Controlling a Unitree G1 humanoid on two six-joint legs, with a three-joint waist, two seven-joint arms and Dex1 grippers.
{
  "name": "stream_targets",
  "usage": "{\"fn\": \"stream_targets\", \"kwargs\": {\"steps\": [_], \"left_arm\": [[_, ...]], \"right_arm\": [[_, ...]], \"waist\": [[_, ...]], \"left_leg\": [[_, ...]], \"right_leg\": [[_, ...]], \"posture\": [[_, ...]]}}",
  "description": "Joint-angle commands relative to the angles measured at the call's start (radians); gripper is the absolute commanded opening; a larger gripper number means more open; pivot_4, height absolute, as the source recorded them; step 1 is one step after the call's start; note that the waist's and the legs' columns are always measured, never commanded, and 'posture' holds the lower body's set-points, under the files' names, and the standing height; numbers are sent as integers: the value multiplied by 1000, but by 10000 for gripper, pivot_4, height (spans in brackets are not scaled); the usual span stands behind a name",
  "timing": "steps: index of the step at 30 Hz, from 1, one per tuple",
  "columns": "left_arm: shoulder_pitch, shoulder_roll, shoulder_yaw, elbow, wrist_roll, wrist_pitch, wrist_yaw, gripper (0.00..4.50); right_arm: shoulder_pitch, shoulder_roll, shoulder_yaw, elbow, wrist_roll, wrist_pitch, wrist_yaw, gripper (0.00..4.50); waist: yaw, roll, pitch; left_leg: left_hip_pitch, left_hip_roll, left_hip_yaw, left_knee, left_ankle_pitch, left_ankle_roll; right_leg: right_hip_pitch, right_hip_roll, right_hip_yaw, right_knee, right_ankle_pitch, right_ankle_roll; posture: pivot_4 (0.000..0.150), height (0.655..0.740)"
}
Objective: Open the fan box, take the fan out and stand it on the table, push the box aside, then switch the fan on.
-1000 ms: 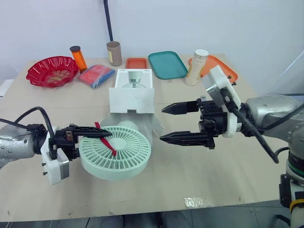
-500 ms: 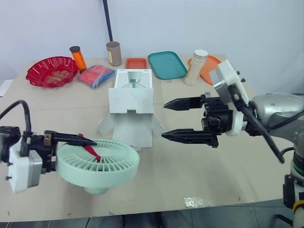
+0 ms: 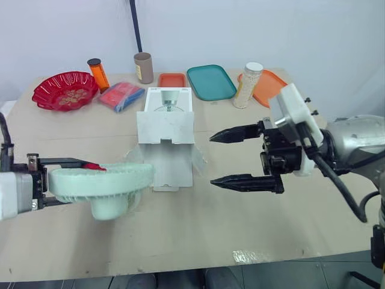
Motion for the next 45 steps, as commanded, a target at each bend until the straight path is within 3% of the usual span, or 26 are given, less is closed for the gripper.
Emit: {"fn": "stream_targets", "kwargs": {"steps": [1,19,35,45], "left_arm": [[-10,-41,102,8,35,46,-3,19544],[63,-169,375,112,253,227,99,19544],[-180,-139,304,196,343,462,336,19544],[-193,-208,236,111,379,481,394,19544]], "right_arm": [[-49,5,5,-14,6,-8,-5,45000],[-94,57,68,40,-39,-19,22,45000],[-106,90,92,49,-81,-18,55,45000],[-118,113,107,53,-110,-18,43,45000]], "waist": [[0,0,0],[0,0,0],[1,-2,0],[1,-3,0]], "left_leg": [[0,0,0,0,0,0],[1,4,3,1,-1,1],[1,4,2,1,-1,1],[0,5,3,1,-1,1]], "right_leg": [[0,0,0,0,0,0],[0,3,1,0,1,-2],[-1,2,1,-1,1,-2],[-1,3,1,-1,1,-2]], "posture": [[1500,7400],[1500,7400],[1500,7400],[1500,7400]]}}
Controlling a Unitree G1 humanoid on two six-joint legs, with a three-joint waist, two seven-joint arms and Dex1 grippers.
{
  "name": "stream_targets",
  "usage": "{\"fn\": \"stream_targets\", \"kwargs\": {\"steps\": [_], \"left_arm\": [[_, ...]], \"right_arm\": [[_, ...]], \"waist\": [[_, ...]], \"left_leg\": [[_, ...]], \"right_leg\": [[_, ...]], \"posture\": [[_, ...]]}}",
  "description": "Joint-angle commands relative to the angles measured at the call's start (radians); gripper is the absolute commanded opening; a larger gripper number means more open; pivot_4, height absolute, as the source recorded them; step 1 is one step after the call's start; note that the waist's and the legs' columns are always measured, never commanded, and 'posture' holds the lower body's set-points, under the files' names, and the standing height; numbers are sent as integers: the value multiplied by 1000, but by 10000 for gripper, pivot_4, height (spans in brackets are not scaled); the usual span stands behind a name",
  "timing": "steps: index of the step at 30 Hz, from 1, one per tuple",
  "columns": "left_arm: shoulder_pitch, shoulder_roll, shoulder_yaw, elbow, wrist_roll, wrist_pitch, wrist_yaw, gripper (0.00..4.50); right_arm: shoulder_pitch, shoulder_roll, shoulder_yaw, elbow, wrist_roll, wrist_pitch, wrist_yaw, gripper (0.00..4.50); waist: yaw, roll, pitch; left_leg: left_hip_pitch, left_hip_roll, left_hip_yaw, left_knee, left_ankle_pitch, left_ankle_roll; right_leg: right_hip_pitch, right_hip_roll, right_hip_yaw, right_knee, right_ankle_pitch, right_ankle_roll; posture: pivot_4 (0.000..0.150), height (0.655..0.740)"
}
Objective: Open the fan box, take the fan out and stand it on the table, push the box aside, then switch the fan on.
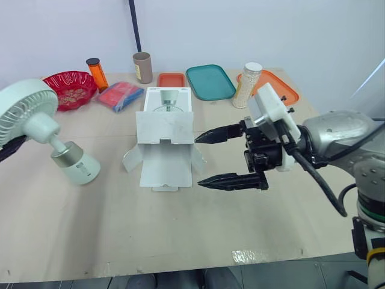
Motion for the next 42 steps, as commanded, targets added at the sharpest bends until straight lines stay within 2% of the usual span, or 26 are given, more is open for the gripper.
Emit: {"fn": "stream_targets", "kwargs": {"steps": [1,8,13,18,26,35,42], "left_arm": [[-27,-5,14,-41,16,-33,49,19544],[-9,-87,-29,-129,15,-6,103,19544],[-10,-152,-77,-182,20,24,164,19544],[0,-185,-99,-221,19,49,195,19544],[12,-219,-107,-238,5,80,219,19544],[7,-293,-177,-358,-81,234,284,19544],[15,-341,-210,-377,-103,299,318,19544]], "right_arm": [[-35,5,4,1,-32,-18,-7,45000],[-74,61,4,50,-48,34,-101,45000],[-131,181,-41,104,3,94,-255,45000],[-177,248,-61,138,22,127,-343,45000],[-190,248,-56,137,35,146,-351,45000],[-181,238,-54,137,32,148,-333,45000],[-176,239,-49,132,26,151,-335,45000]], "waist": [[-1,0,0],[-1,-1,0],[0,-1,0],[7,-1,0],[19,0,-1],[30,0,-1],[37,7,-5]], "left_leg": [[0,0,0,0,0,0],[0,0,0,0,0,0],[0,0,0,1,0,0],[0,-1,-1,2,0,0],[1,-2,-1,2,0,0],[1,-2,-1,3,0,0],[2,-5,-3,4,0,0]], "right_leg": [[0,0,0,0,0,0],[0,0,0,0,0,0],[0,0,0,2,0,0],[1,-1,0,2,0,0],[1,-1,0,2,0,0],[2,-2,0,2,0,0],[4,-3,-1,2,0,1]], "posture": [[1500,7400],[1500,7400],[1500,7400],[1500,7400],[1500,7400],[1500,7400],[1500,7400]]}}
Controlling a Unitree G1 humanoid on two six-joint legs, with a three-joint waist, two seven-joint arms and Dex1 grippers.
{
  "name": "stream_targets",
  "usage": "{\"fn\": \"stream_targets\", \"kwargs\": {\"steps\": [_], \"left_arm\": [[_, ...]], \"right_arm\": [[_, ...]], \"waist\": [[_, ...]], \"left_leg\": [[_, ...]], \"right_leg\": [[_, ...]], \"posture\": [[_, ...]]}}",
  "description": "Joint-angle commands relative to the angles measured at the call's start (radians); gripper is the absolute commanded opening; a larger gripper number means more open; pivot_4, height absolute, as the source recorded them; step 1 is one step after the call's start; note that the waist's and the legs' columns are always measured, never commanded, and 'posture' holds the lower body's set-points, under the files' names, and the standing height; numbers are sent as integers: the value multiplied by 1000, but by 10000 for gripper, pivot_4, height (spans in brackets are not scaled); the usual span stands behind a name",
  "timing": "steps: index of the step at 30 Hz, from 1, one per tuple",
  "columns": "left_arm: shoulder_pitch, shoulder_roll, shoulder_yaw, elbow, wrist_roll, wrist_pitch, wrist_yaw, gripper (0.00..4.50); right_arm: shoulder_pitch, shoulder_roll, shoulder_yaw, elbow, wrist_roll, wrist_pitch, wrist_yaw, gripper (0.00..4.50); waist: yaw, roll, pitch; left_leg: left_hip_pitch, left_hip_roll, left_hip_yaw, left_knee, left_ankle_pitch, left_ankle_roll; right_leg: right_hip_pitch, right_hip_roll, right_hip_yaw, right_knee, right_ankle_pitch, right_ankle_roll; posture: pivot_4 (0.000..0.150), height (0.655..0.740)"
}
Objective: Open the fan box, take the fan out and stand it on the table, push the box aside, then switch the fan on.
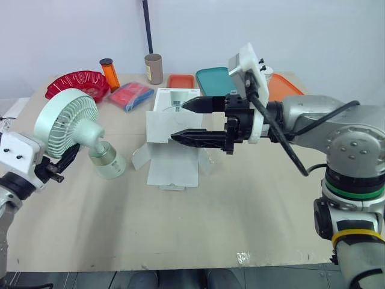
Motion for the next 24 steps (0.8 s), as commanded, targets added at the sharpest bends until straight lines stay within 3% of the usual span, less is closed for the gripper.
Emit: {"fn": "stream_targets", "kwargs": {"steps": [1,12,24], "left_arm": [[7,-23,-43,-1,-19,38,17,19544],[-25,-100,-62,59,-55,104,85,19544],[-35,-137,-89,56,-73,113,107,19544]], "right_arm": [[-15,-4,-24,-20,-3,-10,-5,45000],[-42,62,-13,19,-72,-49,-49,45000],[-43,70,-17,33,-97,-64,-22,45000]], "waist": [[1,2,-1],[7,12,-8],[13,14,-9]], "left_leg": [[0,0,0,0,0,0],[2,-4,-2,0,0,0],[13,-6,-4,-2,0,0]], "right_leg": [[0,0,0,0,0,0],[3,-3,-1,0,-1,2],[16,-4,-1,-2,-3,4]], "posture": [[1500,7400],[1500,7400],[1500,7400]]}}
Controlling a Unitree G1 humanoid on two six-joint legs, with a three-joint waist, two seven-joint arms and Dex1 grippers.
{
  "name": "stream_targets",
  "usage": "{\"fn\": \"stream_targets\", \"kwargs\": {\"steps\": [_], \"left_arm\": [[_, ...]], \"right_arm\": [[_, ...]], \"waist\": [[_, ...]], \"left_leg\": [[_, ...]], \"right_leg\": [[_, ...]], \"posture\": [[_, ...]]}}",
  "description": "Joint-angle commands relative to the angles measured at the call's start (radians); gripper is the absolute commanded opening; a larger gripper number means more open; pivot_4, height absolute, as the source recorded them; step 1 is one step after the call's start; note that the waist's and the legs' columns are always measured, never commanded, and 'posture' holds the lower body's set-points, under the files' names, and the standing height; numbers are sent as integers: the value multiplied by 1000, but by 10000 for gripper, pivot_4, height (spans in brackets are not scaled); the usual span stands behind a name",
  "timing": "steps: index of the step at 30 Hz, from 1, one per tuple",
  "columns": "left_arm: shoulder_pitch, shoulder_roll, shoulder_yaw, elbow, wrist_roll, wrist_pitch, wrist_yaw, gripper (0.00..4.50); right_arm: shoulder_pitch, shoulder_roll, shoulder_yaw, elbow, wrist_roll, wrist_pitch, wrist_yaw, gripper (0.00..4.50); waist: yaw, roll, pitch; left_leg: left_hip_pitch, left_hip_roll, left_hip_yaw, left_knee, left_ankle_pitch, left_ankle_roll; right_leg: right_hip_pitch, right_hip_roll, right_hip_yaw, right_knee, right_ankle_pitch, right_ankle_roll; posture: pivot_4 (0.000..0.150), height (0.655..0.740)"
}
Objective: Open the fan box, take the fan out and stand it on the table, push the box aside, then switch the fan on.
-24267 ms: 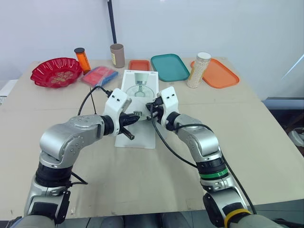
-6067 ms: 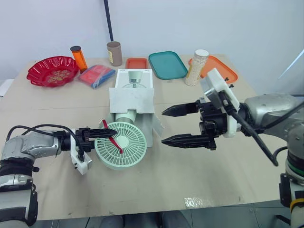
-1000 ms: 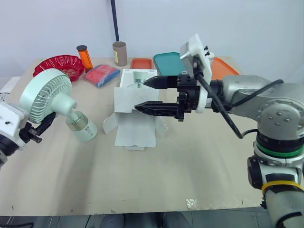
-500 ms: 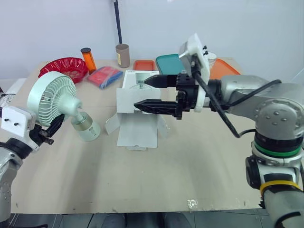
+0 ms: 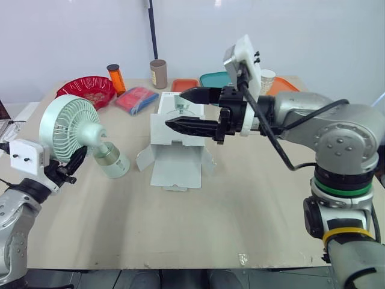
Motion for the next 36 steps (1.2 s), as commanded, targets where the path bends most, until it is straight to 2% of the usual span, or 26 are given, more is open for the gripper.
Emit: {"fn": "stream_targets", "kwargs": {"steps": [1,10,23,24,25,26,27,29,36], "left_arm": [[-6,-8,-51,40,-3,34,12,19544],[-1,-57,-97,9,-54,68,9,19544],[-44,-51,-102,62,-57,80,33,19544],[-50,-48,-103,67,-54,76,32,29481],[-58,-48,-103,71,-55,77,35,30440],[-66,-46,-105,74,-58,77,34,35015],[-70,-45,-107,77,-57,73,33,36340],[-71,-45,-110,77,-55,67,32,43988],[-53,-46,-104,59,-60,65,42,43988]], "right_arm": [[-33,0,-19,-2,-8,-24,16,45000],[-33,-4,-22,8,-20,-26,35,45000],[-35,-3,-31,1,-13,-7,33,45000],[-35,-3,-31,1,-13,-6,33,45000],[-34,-3,-32,1,-12,-6,32,45000],[-34,-3,-32,1,-12,-5,33,45000],[-34,-3,-32,1,-12,-5,33,45000],[-34,-2,-32,1,-12,-6,33,45000],[-32,-1,-32,-1,-11,-5,32,45000]], "waist": [[2,0,0],[5,0,0],[7,1,0],[7,1,0],[6,0,0],[5,0,0],[3,-2,1],[2,-4,1],[2,-4,1]], "left_leg": [[0,0,0,0,0,0],[0,-1,-2,-2,0,0],[0,-2,-4,-4,0,0],[0,-2,-4,-4,0,0],[0,-2,-5,-4,0,0],[-1,-2,-5,-4,0,0],[-1,-2,-5,-5,0,0],[-2,-1,-5,-6,0,0],[-4,-1,-3,-8,0,0]], "right_leg": [[0,0,0,0,0,0],[1,-1,-1,-3,0,0],[3,-2,-3,-6,0,1],[3,-2,-4,-6,0,1],[3,-2,-4,-7,0,1],[3,-2,-4,-7,0,1],[3,-1,-4,-7,0,1],[1,0,-4,-9,0,0],[0,-2,-3,-12,0,1]], "posture": [[1500,7400],[1500,7400],[1500,7400],[1500,7400],[1500,7400],[1500,7400],[1500,7400],[1500,7400],[1500,7400]]}}
